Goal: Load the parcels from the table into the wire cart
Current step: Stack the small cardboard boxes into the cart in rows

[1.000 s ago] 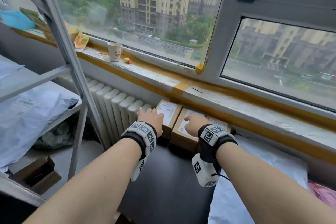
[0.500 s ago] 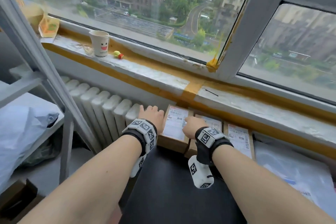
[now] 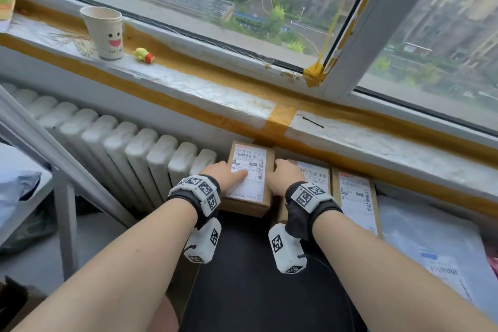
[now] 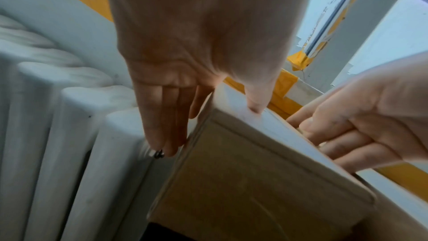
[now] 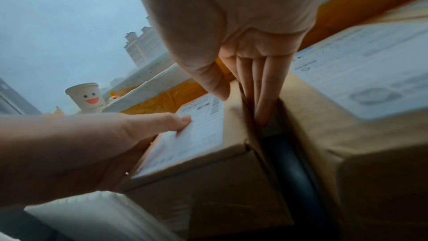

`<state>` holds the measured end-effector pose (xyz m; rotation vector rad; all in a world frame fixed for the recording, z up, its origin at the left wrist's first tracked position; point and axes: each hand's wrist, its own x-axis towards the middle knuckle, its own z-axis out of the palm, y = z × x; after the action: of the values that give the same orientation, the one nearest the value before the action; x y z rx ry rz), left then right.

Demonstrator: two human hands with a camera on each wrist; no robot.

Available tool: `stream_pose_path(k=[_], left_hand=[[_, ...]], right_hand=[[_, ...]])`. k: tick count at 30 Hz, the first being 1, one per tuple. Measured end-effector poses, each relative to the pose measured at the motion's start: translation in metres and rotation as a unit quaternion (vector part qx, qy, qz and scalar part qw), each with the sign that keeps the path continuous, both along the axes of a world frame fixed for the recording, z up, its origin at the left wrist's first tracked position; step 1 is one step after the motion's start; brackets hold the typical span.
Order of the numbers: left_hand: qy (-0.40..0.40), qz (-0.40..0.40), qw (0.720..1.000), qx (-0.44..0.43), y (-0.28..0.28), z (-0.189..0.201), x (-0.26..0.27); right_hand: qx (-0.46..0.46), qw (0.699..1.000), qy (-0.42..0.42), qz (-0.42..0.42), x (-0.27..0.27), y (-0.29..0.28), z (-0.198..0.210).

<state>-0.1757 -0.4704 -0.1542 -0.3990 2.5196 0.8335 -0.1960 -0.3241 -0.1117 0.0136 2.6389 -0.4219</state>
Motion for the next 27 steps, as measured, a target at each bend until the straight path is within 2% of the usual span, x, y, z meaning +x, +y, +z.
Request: stream_pose_path(k=[4, 8, 13, 17, 22, 27], left_hand=[[-0.002, 0.042, 0.998, 0.041, -0.002, -0.002, 0.000], [0.002, 0.083, 0.994, 0.078, -0.001, 0.003, 0.000], [0.066, 0.141, 0.986, 0.062, -0.003, 0.016, 0.009], [0.104, 0.184, 0.974, 0.086, -0.007, 0.034, 0.024], [0.155, 0.210, 0.958, 0.119, 0.007, 0.065, 0.042], [0.195, 0.199, 0.952, 0.124, 0.050, 0.088, 0.071]], right_hand=[[-0.046, 0.997, -0.044, -0.034, 0.000, -0.006, -0.006], [-0.097, 0.991, -0.048, -0.073, -0.002, -0.010, -0.005], [-0.163, 0.981, -0.041, -0.101, 0.008, -0.013, 0.011], [-0.220, 0.970, -0.028, -0.101, 0.023, -0.011, 0.029], [-0.258, 0.962, -0.014, -0.093, 0.047, 0.010, 0.055], [-0.283, 0.954, 0.010, -0.101, 0.078, 0.056, 0.076]])
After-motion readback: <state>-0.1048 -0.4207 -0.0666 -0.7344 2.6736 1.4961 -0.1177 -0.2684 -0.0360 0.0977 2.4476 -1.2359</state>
